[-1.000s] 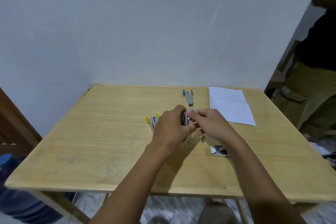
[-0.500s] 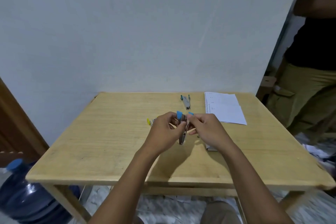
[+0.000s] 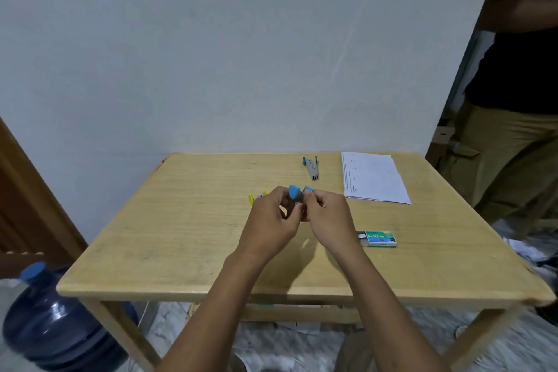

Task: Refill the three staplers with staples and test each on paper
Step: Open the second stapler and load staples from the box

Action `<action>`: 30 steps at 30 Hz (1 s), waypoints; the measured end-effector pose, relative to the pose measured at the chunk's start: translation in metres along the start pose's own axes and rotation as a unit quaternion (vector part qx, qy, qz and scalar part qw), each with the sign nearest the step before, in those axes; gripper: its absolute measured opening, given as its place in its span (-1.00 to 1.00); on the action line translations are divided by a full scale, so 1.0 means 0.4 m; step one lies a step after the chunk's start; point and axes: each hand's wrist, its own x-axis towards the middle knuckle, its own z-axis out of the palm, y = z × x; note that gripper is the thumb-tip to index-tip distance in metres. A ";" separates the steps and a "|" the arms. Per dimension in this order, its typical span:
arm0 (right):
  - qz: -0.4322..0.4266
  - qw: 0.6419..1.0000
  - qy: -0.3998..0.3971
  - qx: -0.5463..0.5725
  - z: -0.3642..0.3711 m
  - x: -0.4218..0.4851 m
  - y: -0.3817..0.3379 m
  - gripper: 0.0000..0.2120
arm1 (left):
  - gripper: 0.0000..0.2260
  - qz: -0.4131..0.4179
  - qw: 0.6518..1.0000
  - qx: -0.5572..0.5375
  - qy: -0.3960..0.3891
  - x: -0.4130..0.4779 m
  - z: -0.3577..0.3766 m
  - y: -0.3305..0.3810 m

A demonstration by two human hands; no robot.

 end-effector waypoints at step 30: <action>0.061 0.979 -0.070 0.181 -0.029 0.005 -0.026 -0.84 | -0.76 -0.287 0.764 -0.542 -0.201 -0.044 -0.030 0.026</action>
